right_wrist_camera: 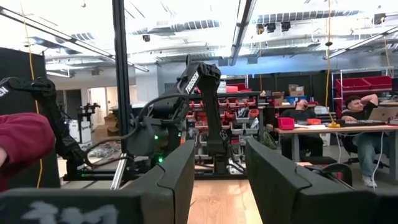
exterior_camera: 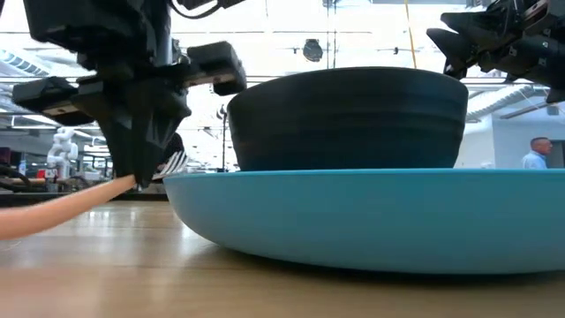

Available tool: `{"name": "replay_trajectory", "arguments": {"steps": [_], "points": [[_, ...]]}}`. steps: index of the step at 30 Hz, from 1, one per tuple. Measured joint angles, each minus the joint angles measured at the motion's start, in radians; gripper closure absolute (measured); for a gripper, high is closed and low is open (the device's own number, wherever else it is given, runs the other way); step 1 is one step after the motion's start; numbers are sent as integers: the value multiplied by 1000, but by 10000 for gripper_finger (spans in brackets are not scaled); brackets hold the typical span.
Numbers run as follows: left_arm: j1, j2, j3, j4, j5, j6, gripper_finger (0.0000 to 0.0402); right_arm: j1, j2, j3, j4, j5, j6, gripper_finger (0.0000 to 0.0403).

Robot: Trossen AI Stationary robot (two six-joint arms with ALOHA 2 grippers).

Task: Set table place
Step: Put the orange fork on the left side of the blue plate

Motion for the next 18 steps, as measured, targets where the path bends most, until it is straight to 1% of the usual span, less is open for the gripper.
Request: {"name": "replay_trajectory", "arguments": {"steps": [5, 11, 18], "points": [[8, 0, -50, 32, 0, 0, 379, 0, 0, 0, 0, 0, 0, 273], [16, 0, -75, 52, 0, 4, 379, 0, 0, 0, 0, 0, 0, 273], [42, 0, -118, 113, 17, 11, 380, 0, 0, 0, 0, 0, 0, 273]]}}
